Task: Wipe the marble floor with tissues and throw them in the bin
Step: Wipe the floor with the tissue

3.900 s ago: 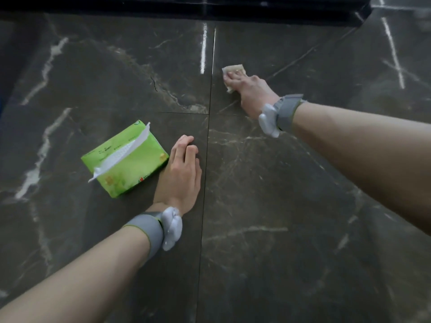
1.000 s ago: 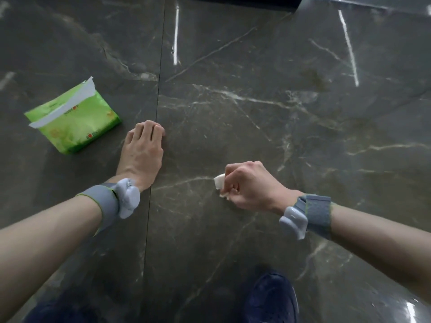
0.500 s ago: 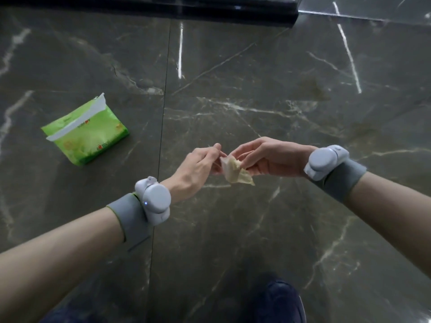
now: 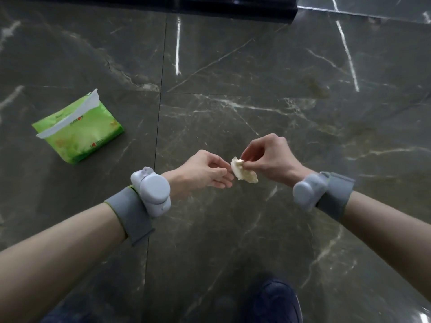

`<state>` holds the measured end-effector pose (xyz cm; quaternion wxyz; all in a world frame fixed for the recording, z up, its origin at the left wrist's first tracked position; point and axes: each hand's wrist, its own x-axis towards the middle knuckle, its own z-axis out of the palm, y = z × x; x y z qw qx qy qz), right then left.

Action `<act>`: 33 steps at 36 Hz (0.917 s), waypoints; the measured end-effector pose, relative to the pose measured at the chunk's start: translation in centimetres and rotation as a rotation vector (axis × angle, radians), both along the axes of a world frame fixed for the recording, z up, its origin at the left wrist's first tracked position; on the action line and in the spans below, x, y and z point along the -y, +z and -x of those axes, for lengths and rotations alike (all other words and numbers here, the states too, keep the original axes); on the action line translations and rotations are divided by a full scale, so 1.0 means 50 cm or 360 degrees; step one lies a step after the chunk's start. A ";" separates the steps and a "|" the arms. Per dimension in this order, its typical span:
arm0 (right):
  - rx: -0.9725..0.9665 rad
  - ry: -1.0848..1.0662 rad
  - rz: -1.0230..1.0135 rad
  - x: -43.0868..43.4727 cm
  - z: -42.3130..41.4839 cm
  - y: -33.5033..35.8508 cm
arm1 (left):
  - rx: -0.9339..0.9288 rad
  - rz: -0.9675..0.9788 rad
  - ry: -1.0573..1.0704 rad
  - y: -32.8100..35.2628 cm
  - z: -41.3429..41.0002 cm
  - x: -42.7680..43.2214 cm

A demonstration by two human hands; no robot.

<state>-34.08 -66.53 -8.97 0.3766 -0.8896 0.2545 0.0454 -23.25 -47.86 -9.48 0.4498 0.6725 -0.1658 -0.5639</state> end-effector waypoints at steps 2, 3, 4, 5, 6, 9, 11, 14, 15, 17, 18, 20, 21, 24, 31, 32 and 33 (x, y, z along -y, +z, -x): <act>0.0054 0.0146 0.0142 -0.017 0.004 -0.006 | 0.0224 -0.0090 0.0000 -0.005 -0.001 -0.002; 0.0065 0.0217 0.0189 -0.025 0.004 -0.010 | 0.0399 -0.0138 0.0007 -0.007 -0.004 -0.003; 0.0061 0.0280 0.0231 -0.032 0.005 -0.013 | 0.0618 -0.0190 0.0000 -0.008 -0.009 -0.005; 0.0049 0.0332 0.0270 -0.037 0.006 -0.015 | 0.0850 -0.0239 -0.0019 -0.010 -0.016 -0.007; 0.0034 0.0376 0.0296 -0.043 0.007 -0.016 | 0.1075 -0.0288 -0.0040 -0.011 -0.024 -0.011; -0.0018 0.0435 0.0302 -0.049 0.010 -0.015 | 0.1523 -0.0361 -0.0036 -0.020 -0.052 -0.027; -0.0020 0.0447 0.0266 -0.046 0.017 -0.011 | 0.1689 -0.0398 -0.0010 -0.026 -0.071 -0.041; -0.0027 0.0484 0.0268 -0.041 0.034 -0.007 | 0.1872 -0.0499 -0.0018 -0.036 -0.091 -0.060; -0.0028 0.0492 0.0258 -0.041 0.037 -0.006 | 0.1919 -0.0525 -0.0013 -0.037 -0.099 -0.068; -0.0044 0.0500 0.0238 -0.043 0.046 -0.007 | 0.1989 -0.0544 -0.0005 -0.043 -0.106 -0.081; -0.0044 0.0517 0.0242 -0.046 0.049 -0.007 | 0.2020 -0.0548 -0.0004 -0.046 -0.108 -0.088; -0.0020 0.0592 0.0278 -0.056 0.058 -0.005 | 0.2071 -0.0551 -0.0011 -0.052 -0.112 -0.099; -0.0005 0.0658 0.0309 -0.063 0.064 0.000 | 0.2093 -0.0550 -0.0015 -0.054 -0.113 -0.104; 0.0024 0.0881 0.0373 -0.079 0.085 0.014 | 0.2154 -0.0553 -0.0039 -0.061 -0.118 -0.119; 0.0005 0.0836 0.0759 0.003 0.110 0.021 | 0.2322 -0.0538 -0.0211 -0.075 -0.127 -0.141; -0.0002 0.0774 0.0810 0.020 0.108 0.017 | 0.2332 -0.0542 -0.0223 -0.074 -0.128 -0.141; -0.0012 0.0700 0.0861 0.038 0.107 0.012 | 0.2329 -0.0548 -0.0227 -0.074 -0.126 -0.139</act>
